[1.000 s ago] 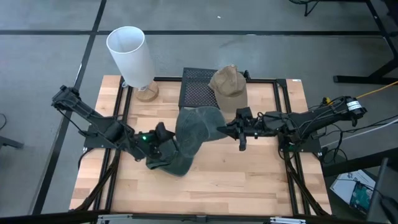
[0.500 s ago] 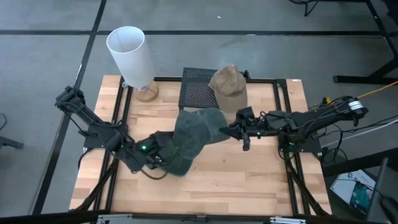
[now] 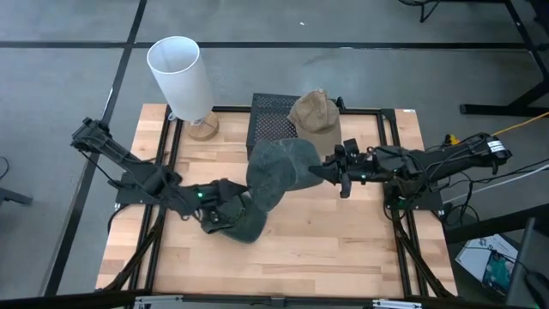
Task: Pick & Place hat
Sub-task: Put the top black cap on the shelf
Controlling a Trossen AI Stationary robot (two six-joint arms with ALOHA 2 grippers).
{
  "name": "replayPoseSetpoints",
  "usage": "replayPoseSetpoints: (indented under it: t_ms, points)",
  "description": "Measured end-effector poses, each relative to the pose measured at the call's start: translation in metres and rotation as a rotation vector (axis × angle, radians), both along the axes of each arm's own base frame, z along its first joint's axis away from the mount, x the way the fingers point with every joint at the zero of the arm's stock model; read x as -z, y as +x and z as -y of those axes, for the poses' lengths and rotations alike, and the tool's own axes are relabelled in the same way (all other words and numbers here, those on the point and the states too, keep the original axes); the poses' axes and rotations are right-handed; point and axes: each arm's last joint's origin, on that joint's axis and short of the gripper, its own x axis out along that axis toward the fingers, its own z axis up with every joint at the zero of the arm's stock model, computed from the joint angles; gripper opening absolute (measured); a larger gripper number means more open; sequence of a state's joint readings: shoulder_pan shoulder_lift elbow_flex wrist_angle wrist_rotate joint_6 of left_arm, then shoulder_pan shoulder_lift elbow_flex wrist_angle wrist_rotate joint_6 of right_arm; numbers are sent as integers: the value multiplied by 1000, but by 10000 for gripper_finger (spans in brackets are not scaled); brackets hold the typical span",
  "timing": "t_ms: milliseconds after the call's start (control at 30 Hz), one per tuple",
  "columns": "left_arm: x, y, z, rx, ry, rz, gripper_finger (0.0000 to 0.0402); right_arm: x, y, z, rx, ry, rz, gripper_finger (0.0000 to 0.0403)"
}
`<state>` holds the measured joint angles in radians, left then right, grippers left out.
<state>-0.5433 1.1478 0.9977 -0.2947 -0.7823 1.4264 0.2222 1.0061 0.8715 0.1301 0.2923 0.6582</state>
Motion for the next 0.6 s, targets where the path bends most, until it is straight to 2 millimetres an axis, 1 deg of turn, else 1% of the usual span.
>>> replayPoseSetpoints:
  t_ms: [100, 233, 400, 600]
  points:
    - [8, 11, -1, -21, 94, -39, 84, -1, 1, 3, -14, 36, 9, 14]
    - [13, 22, 2, -32, 100, -26, 97, -2, 1, 7, -23, 47, 20, 14]
    - [7, 24, 9, -15, 64, 46, 126, -2, 1, 11, -27, 52, 15, 14]
    - [7, 24, 9, -27, 26, 64, 183, -2, 2, 18, -41, 76, 19, 16]
